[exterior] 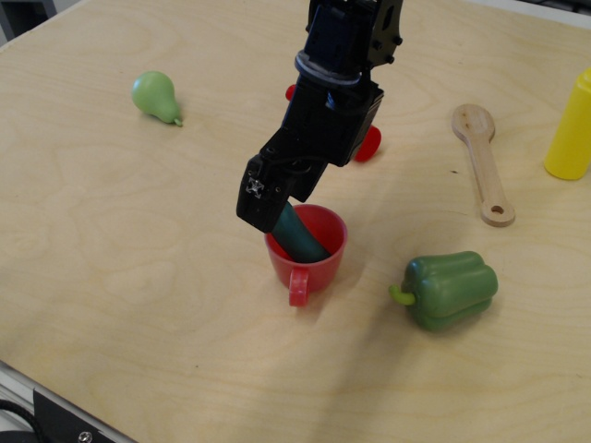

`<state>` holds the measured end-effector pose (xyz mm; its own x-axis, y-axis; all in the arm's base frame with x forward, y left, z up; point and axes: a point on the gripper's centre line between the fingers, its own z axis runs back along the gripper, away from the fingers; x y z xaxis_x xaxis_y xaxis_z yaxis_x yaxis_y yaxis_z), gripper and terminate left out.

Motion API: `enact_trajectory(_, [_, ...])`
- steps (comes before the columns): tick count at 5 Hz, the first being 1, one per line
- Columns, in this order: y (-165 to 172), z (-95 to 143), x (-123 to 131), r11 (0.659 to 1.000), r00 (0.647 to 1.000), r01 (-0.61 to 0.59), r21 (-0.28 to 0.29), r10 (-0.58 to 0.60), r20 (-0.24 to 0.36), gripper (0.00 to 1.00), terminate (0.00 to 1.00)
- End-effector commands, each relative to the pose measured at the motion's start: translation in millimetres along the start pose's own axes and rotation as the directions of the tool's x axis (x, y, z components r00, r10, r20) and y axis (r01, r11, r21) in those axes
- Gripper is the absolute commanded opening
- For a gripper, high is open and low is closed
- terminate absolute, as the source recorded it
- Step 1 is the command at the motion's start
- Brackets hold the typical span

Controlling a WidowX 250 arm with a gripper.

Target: Put cucumber in cup

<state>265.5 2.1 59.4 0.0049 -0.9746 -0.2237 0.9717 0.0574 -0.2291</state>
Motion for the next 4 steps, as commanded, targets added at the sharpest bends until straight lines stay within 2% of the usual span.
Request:
enact_trajectory(1, [1.4, 44.9, -11.3, 0.987, 0.989, -0.099, 0.129, 0.083, 0.123, 1.00, 0.00])
enact_trajectory(2, [-2.9, 59.7, -19.8, 0.971, 0.961, -0.193, 0.138, 0.159, 0.224, 1.00, 0.00])
enact_trajectory(3, [-2.9, 59.7, -19.8, 0.971, 0.961, -0.193, 0.138, 0.159, 0.224, 1.00, 0.00])
enact_trajectory(4, [-2.9, 59.7, -19.8, 0.971, 0.961, -0.193, 0.138, 0.159, 0.224, 1.00, 1.00])
